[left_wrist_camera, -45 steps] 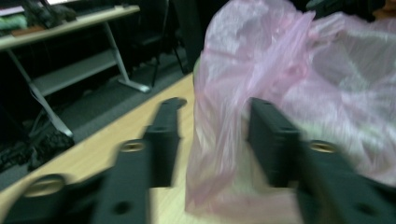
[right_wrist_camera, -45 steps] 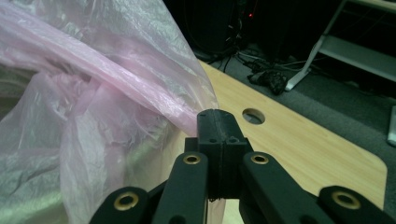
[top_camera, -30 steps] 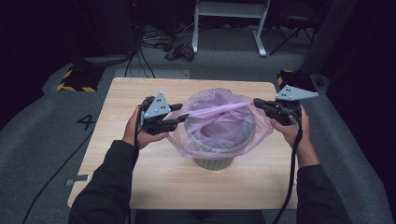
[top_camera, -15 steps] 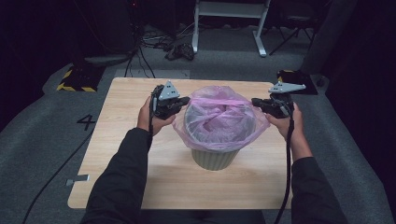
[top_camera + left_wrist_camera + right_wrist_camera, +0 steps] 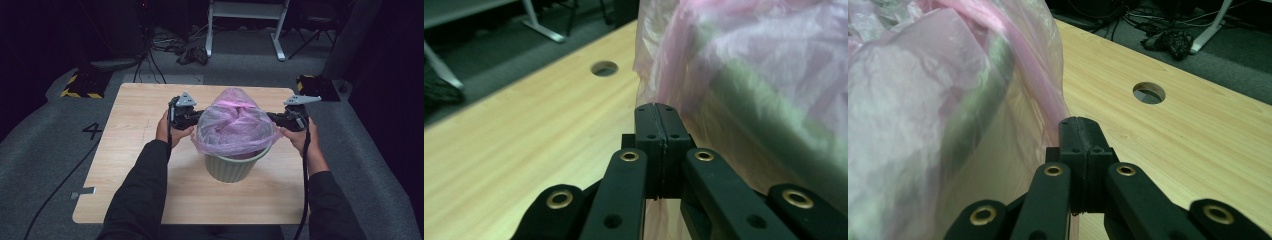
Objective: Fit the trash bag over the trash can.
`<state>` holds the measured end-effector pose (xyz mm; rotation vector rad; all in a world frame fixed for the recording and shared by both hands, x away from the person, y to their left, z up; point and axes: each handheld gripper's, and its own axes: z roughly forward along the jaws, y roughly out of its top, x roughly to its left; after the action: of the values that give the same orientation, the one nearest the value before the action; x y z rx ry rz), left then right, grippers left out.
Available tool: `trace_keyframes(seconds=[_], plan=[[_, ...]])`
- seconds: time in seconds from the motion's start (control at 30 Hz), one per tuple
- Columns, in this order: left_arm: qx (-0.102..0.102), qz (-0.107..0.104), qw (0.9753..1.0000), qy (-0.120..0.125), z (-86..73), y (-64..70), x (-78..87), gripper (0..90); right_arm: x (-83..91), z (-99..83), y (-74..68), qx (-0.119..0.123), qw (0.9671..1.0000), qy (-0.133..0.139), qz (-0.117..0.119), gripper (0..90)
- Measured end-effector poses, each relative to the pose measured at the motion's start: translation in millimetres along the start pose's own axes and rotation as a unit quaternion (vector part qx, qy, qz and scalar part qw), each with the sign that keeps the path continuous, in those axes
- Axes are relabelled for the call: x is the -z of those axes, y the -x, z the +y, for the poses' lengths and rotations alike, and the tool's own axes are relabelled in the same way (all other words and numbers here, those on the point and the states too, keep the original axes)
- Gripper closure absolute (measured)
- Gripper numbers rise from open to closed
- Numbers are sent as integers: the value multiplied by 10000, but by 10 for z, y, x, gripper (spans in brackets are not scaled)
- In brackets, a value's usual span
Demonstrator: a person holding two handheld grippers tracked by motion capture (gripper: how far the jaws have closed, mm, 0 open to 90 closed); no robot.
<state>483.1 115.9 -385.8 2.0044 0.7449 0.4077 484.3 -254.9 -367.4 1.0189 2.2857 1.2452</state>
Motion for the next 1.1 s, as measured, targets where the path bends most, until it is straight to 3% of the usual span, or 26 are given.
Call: trace_keyframes(seconds=[0.13, 0.2, 0.27, 0.37, 0.47, 0.53, 0.63, 0.7, 0.77, 0.83, 0.9, 0.97, 1.03, 1.1], plan=[[-118, 125, 9993, -319, -91, 39, -85, 838, -22, -90, 12, 1, 9999, -123, -97, 900], [2, 283, 9994, -200, -126, 30, -41, 663, 11, -122, 30, -50, 9999, -55, -107, 900], [28, 281, 9996, -78, -147, 7, 36, 582, 88, -143, 56, -64, 9998, 61, -165, 898], [135, 551, 9984, 5, -184, -57, 209, 389, 264, -153, 88, 30, 9992, 297, -272, 811], [316, 720, 9967, 224, -241, -158, 449, 273, 432, -153, 107, 146, 9983, 413, -381, 737], [383, 663, 9963, 379, -276, -188, 590, 250, 582, -158, 123, 179, 9972, 544, -476, 651], [242, 451, 9966, 650, -331, -126, 822, 213, 766, -181, 116, 307, 9963, 736, -322, 524], [-23, 301, 9971, 705, -361, -1, 956, 197, 893, -203, 52, 538, 9950, 844, -66, 466], [-152, 35, 9966, 811, -388, 123, 1040, 176, 989, -222, -58, 873, 9921, 881, 170, 406], [-445, -165, 9955, 819, -407, 326, 1100, 165, 1040, -244, -201, 1260, 9877, 829, 409, 359], [-754, -198, 9940, 765, -414, 511, 1109, 156, 1039, -268, -347, 1606, 9829, 696, 571, 317], [-872, -364, 9928, 734, -415, 635, 1092, 154, 996, -284, -433, 1844, 9796, 547, 577, 276], [-967, -330, 9927, 635, -403, 713, 1046, 154, 932, -293, -480, 2028, 9770, 424, 510, 244], [-1066, -230, 9924, 578, -392, 765, 987, 175, 868, -300, -499, 2119, 9759, 317, 413, 325]])
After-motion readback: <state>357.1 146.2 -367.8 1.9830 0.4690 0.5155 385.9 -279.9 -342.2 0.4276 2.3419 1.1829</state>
